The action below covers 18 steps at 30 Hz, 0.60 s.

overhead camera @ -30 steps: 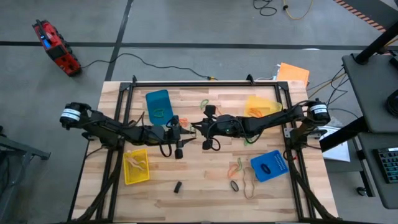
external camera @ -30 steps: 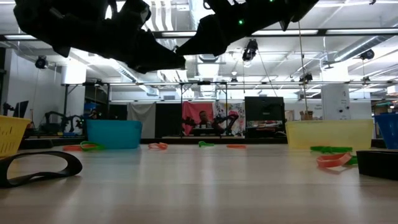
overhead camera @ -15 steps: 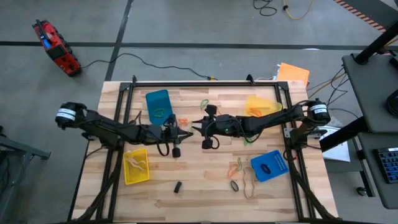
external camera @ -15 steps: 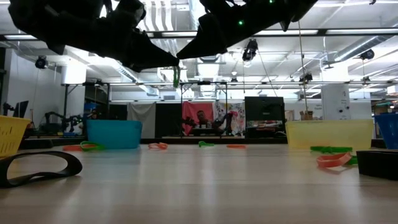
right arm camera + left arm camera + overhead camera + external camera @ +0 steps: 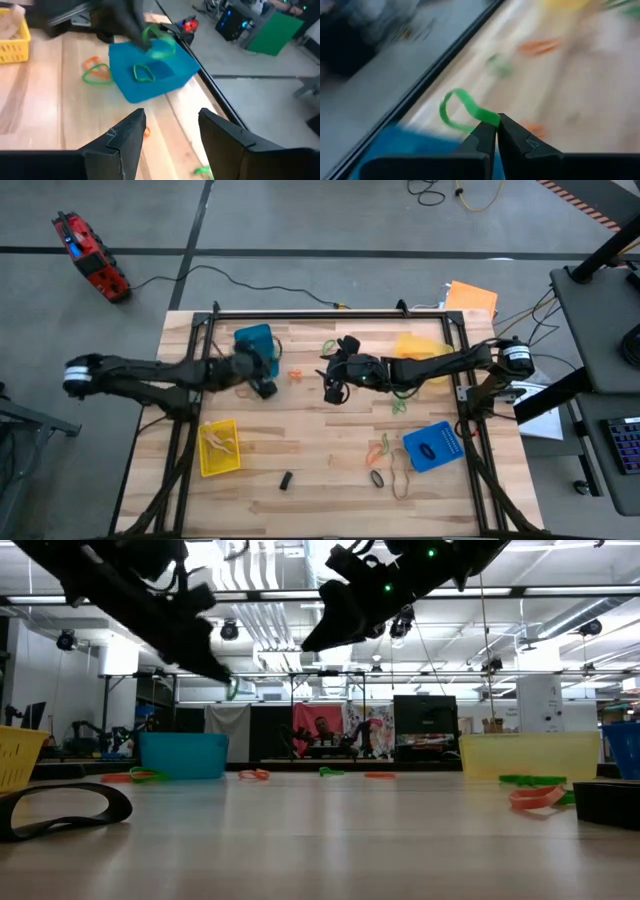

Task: Sort rubber bands into baskets
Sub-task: Put the green rubber band into the light blue bin

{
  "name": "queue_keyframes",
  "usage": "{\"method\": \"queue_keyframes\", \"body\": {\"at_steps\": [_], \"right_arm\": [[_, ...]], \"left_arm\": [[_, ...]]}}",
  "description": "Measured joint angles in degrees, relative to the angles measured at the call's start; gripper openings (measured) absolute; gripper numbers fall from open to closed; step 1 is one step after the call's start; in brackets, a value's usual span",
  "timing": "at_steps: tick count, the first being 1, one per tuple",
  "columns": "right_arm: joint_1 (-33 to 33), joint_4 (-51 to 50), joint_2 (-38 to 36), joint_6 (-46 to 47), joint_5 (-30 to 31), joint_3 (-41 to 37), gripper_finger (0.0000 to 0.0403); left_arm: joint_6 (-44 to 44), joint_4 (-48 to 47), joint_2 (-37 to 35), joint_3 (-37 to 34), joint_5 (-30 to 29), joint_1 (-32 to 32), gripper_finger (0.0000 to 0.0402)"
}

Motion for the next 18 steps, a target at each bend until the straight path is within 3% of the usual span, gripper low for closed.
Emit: {"method": "queue_keyframes", "body": {"at_steps": [3, 6, 10, 18], "right_arm": [[-0.19, -1.12, 0.00, 1.33, -0.02, -0.02, 0.0180], [-0.14, -1.55, 0.00, 1.46, -0.02, -0.02, 0.0178], [-0.14, -2.38, 0.00, 3.14, -0.02, -0.02, 0.0181], [-0.14, -4.94, 0.00, 5.04, -0.02, -0.02, 0.0187]], "left_arm": [[-1.87, -10.98, -1.40, 2.34, 1.25, 8.74, 0.0000], [-2.14, -17.87, -1.10, 3.97, 9.49, 17.80, 0.0000], [-1.09, -19.64, 1.16, 4.12, 19.65, 26.89, 0.0000], [0.51, -19.56, 3.25, 3.96, 20.61, 29.61, 0.0004]]}}
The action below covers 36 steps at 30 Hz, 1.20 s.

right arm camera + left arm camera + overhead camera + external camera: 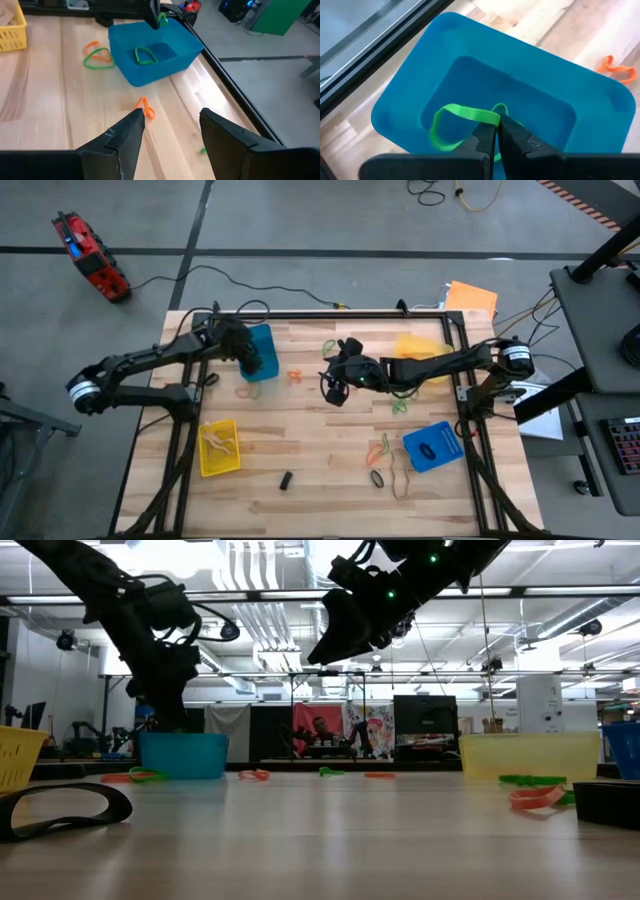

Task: Sort rubber bands into baskets
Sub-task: Put the green rubber band into the light blue bin

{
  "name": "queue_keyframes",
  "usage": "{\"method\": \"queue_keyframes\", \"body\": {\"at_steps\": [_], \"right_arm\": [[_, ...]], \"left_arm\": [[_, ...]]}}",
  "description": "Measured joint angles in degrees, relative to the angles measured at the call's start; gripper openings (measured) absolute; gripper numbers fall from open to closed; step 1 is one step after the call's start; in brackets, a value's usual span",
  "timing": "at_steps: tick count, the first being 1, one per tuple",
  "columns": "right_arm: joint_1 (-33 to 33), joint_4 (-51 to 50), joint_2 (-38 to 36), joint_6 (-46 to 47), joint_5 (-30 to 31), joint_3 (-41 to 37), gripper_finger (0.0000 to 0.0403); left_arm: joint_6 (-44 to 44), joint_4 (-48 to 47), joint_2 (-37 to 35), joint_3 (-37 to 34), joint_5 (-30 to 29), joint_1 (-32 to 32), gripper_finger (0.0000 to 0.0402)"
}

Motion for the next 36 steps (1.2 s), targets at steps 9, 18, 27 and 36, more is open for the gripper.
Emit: {"method": "queue_keyframes", "body": {"at_steps": [9, 18, 27, 36], "right_arm": [[0.00, -2.21, 0.00, 2.17, -0.02, -0.02, 0.0187], [0.04, -10.16, 0.00, 6.98, -0.02, -0.04, 0.0187], [1.66, -34.88, 0.00, 28.91, -7.78, 4.12, 0.0187], [2.01, -64.09, -0.02, 46.38, -10.29, 4.21, 0.0187]], "left_arm": [[-0.20, -0.02, 0.16, 0.57, 0.02, -0.04, 0.0075], [-1.84, 1.67, -0.75, 1.06, 1.51, -1.62, 0.0153], [-0.55, 23.73, -2.99, -3.23, 2.44, -19.79, 0.0158], [6.58, 28.54, -3.35, -2.53, -9.10, -29.65, 0.0158]]}}
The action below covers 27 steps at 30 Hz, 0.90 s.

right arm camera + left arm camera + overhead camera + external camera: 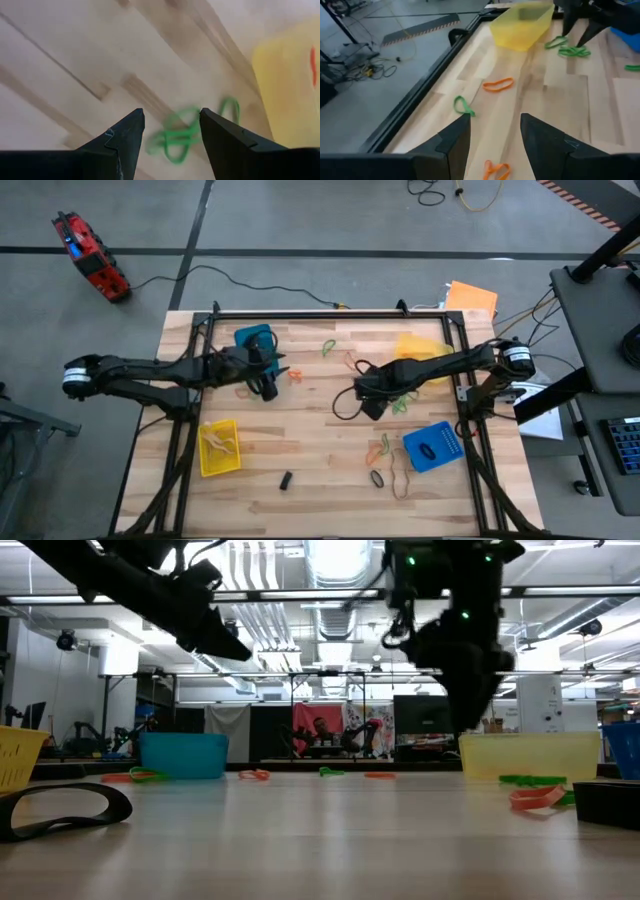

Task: Sort rubber bands into baskets
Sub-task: Put the green rubber band into the light blue bin

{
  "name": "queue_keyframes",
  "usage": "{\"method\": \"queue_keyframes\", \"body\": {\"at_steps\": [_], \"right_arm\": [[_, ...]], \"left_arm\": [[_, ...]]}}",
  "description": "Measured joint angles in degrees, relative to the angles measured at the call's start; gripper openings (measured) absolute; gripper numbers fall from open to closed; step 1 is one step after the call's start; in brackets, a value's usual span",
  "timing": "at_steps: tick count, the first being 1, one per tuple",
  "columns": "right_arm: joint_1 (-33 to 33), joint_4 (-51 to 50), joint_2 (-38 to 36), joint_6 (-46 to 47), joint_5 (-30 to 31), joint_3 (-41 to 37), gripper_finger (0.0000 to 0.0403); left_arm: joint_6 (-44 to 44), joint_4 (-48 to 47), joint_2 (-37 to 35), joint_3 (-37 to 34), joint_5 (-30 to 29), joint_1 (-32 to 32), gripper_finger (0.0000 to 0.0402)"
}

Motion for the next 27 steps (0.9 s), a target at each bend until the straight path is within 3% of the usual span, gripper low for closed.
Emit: {"method": "queue_keyframes", "body": {"at_steps": [6, 12, 18, 27], "right_arm": [[-0.11, 1.29, 0.00, 4.87, -4.83, -5.24, 0.0187], [-0.26, 3.41, 0.00, 7.01, -4.75, -8.72, 0.0177], [-0.23, 11.27, 0.00, 5.98, -4.81, -11.58, 0.0148], [-0.35, 12.26, 0.54, 5.91, -3.44, -12.79, 0.0096]], "left_arm": [[0.26, -0.10, -0.44, -0.19, -0.58, 0.01, 0.0158], [0.15, -0.26, -0.23, -0.27, -0.58, 0.01, 0.0158], [-0.81, -0.28, -0.20, -0.28, -0.58, 0.03, 0.0158], [-1.83, -0.34, -0.20, -0.33, -0.56, 0.03, 0.0158]]}}
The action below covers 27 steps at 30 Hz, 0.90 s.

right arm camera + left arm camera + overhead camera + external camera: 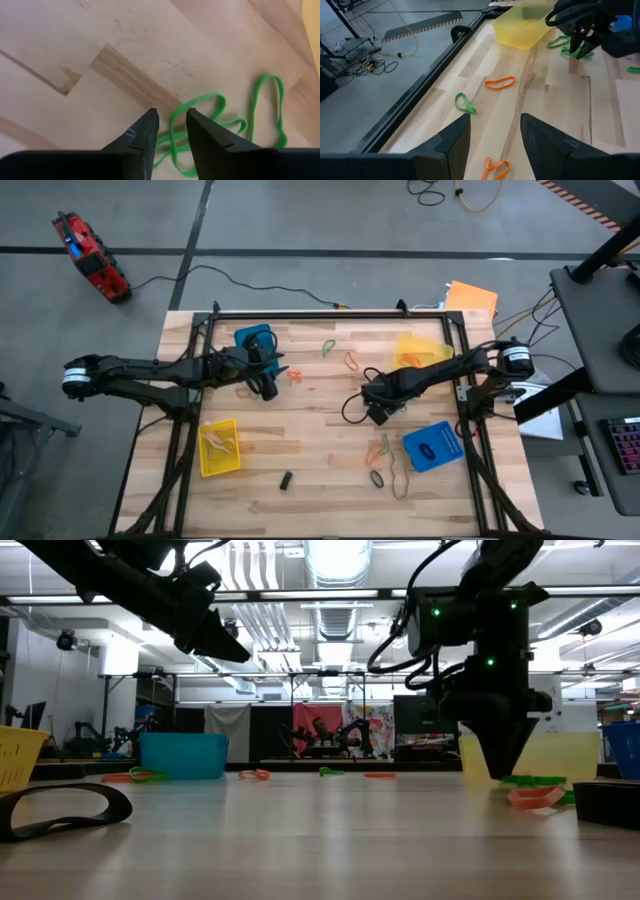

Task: Sort rubber bands into baskets
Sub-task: Put the green rubber band into the light blue bin

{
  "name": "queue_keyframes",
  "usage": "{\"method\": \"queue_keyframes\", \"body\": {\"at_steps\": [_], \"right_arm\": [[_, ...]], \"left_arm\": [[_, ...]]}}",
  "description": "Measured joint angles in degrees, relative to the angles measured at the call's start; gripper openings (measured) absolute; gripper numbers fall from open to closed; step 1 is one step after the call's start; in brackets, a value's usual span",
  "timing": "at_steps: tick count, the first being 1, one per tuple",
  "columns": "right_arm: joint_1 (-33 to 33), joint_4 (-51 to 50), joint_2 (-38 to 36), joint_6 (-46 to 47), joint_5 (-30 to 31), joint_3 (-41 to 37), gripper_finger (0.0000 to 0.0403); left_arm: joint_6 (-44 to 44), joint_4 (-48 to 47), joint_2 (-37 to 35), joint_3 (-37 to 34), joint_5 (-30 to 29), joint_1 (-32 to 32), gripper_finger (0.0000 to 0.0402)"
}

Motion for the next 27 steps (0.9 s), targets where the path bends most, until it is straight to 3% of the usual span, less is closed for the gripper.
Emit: {"method": "queue_keyframes", "body": {"at_steps": [11, 14, 18, 21, 27], "right_arm": [[0.02, 2.45, 2.71, -2.90, 0.40, 0.48, 0.0020], [0.34, 4.53, 1.99, -4.76, 3.33, 2.32, 0.0010], [0.50, 7.40, -0.15, -8.96, 6.47, 4.22, 0.0009], [0.66, 18.72, -1.80, -16.23, 5.91, 4.16, 0.0009], [0.75, 42.20, -2.02, -32.32, -1.86, 3.99, 0.0009]], "left_arm": [[-0.77, -0.03, 0.02, 0.00, 0.03, 0.00, 0.0158], [-1.13, 0.00, 0.02, 0.00, 1.29, -0.02, 0.0158], [-0.86, 0.79, 0.02, -0.01, 7.54, -0.05, 0.0158], [-0.27, 3.49, 0.02, -0.64, 14.24, -0.07, 0.0158], [-0.52, 14.61, 0.03, -4.38, 26.85, -0.11, 0.0158]]}}
